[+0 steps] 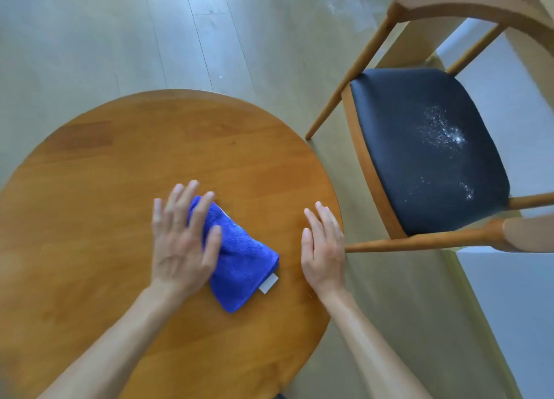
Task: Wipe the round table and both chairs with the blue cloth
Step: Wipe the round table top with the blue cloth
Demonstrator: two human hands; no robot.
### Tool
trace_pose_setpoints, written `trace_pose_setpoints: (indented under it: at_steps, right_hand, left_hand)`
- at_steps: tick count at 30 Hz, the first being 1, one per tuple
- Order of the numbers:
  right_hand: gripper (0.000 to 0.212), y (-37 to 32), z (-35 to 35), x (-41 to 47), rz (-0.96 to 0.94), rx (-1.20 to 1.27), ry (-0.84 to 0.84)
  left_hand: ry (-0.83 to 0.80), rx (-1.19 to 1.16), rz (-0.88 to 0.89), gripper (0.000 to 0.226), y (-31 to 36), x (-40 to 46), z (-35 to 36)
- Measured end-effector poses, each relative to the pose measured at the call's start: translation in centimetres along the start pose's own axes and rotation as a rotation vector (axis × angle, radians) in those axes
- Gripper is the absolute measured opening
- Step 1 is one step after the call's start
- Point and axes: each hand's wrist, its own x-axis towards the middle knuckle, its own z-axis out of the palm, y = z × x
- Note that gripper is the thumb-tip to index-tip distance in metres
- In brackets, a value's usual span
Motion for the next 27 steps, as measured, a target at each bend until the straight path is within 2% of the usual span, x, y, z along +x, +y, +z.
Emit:
trace_pose_setpoints:
  at_steps: [2, 5, 8, 11, 16, 20, 23, 25, 27]
  right_hand:
    - [0.041, -0.1, 0.8, 1.8, -0.049, -0.052, -0.016]
    - [0.044, -2.0, 3.0, 5.0, -0.191, -0.136, -0.096]
    - [0.048, -3.2, 5.1, 7.1, -0.239, -0.24, -0.163]
    - [0.05, -2.9, 5.9, 7.4, -0.261, -0.33, -0.125]
    - [0.055, -2.8, 6.2, 7.4, -0.258, -0.381, -0.158]
    - [0.058, -3.2, 5.8, 7.5, -0.237, -0.392, -0.211]
    - [0.06, -4.1, 5.7, 7.3, -0.216, -0.389, -0.191]
    - [0.058, -5.6, 6.0, 7.6, -0.198, -0.384, -0.154]
    - [0.055, -8.6, 7.4, 8.2, -0.272, -0.363, -0.189]
  left_hand:
    - [-0.123, 0.124, 0.131, 0.052, 3.2, -0.1, 2.0]
    - [-0.216, 0.294, 0.105, 0.056, 3.7, 0.0, 3.7]
    - [-0.183, 0.31, 0.105, 0.056, 2.8, 0.5, 4.5]
    - [-0.098, 0.295, 0.092, 0.053, 1.6, 2.9, 4.6]
    - [-0.063, 0.288, -0.01, 0.052, -5.1, 6.2, 1.5]
    - [-0.074, 0.268, -0.1, 0.05, -10.9, 1.7, -2.3]
    - [-0.069, 0.301, -0.144, 0.05, -13.5, -2.9, -5.0]
    - [-0.053, 0.319, -0.275, 0.059, -14.2, -5.2, -6.4]
    - [-0.034, 0.286, -0.487, 0.073, -14.4, -6.3, -6.9]
